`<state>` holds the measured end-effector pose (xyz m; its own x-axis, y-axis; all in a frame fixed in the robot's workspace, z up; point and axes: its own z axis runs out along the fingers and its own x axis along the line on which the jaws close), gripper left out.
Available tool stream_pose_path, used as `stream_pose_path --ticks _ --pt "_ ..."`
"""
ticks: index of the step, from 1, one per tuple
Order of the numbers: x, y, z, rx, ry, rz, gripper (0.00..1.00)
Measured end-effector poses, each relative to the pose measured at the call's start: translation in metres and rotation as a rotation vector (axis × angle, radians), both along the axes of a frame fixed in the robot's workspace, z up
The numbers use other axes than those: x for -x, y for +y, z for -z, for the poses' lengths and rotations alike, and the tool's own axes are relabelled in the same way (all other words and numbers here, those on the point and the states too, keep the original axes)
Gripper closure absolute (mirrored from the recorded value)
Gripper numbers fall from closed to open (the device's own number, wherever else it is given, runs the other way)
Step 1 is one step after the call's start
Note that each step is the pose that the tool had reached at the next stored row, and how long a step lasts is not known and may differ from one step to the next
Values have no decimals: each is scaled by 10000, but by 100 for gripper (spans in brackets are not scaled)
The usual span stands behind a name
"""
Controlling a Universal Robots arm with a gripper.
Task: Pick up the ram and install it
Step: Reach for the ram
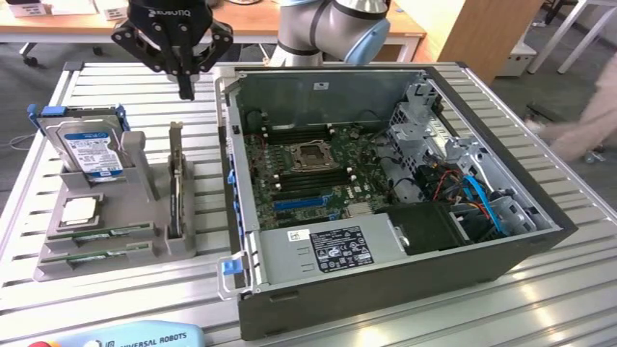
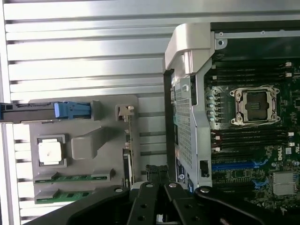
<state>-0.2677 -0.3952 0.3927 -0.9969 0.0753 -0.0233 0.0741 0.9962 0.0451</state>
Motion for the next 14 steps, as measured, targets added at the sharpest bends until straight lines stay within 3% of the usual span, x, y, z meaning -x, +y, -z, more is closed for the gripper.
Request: stream_pose_path --ticks 14 --pt "366 5 3 1 1 4 90"
